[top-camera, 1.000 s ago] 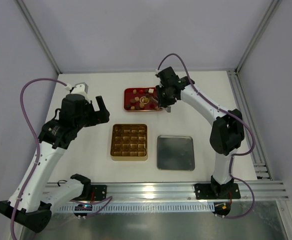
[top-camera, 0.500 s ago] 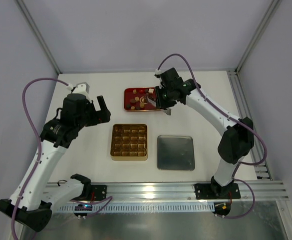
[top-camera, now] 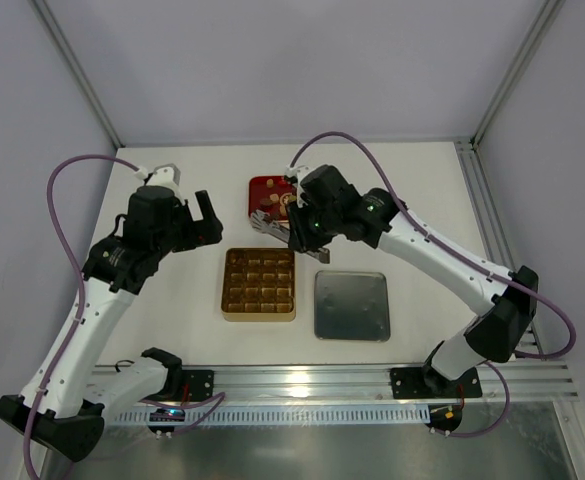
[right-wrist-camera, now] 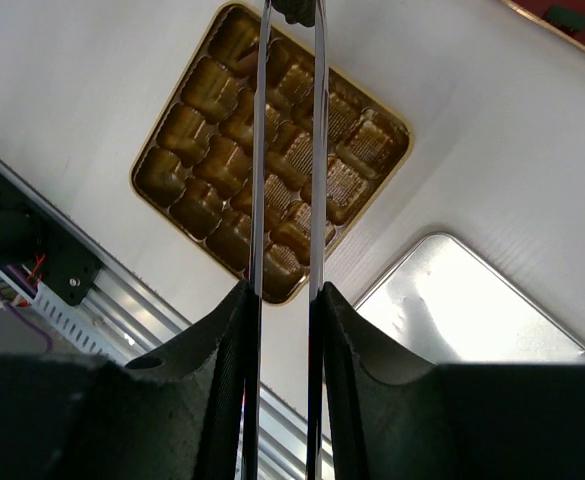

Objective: Pack the chocolate

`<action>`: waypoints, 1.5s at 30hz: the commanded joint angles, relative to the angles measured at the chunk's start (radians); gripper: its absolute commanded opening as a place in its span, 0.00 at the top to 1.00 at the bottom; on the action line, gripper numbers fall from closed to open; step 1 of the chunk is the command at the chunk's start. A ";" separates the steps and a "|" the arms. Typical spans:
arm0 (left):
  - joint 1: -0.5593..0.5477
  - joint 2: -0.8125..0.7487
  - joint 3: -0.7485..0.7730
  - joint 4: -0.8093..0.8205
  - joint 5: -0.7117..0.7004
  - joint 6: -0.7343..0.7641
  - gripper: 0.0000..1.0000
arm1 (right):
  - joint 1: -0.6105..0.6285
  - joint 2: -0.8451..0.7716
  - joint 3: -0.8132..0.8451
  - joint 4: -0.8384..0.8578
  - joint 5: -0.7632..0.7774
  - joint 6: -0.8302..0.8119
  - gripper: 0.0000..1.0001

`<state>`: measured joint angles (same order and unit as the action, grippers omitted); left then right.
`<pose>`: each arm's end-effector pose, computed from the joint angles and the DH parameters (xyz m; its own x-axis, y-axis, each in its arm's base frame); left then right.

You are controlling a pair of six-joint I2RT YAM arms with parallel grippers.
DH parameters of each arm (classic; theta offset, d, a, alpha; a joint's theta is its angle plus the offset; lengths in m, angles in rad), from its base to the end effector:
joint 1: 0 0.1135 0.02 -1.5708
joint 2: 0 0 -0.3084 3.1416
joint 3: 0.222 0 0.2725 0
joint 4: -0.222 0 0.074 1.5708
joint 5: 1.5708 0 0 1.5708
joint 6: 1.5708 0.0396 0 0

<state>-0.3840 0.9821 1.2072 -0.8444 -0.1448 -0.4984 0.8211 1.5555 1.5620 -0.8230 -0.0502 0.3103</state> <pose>0.1752 -0.0646 0.4221 -0.5979 -0.2686 -0.7553 -0.0273 0.9485 -0.3157 0.2428 0.2637 0.4008 -0.7032 -0.3078 -0.6409 -0.5667 0.7870 0.2439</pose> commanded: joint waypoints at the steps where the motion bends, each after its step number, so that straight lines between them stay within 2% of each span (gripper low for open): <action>1: -0.001 -0.003 -0.003 0.045 0.005 -0.026 0.00 | 0.048 -0.032 -0.036 0.022 0.010 0.033 0.67; 9: -0.001 -0.020 -0.012 0.033 -0.007 -0.037 0.00 | 0.110 -0.003 -0.085 0.059 0.007 0.047 0.67; 25: -0.001 -0.039 -0.018 0.033 -0.024 -0.046 0.00 | 0.133 0.046 -0.095 0.065 0.032 0.036 0.67; 37: -0.001 -0.039 -0.023 0.031 -0.015 -0.043 0.00 | 0.133 0.063 -0.094 0.078 0.032 0.036 0.60; 45: -0.001 -0.030 -0.014 0.025 -0.007 -0.039 0.00 | 0.135 0.067 -0.074 0.070 0.041 0.038 0.59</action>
<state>-0.3840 0.9573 1.1866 -0.8387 -0.1558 -0.5419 0.9474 1.6245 1.4593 -0.7807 -0.0261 0.3466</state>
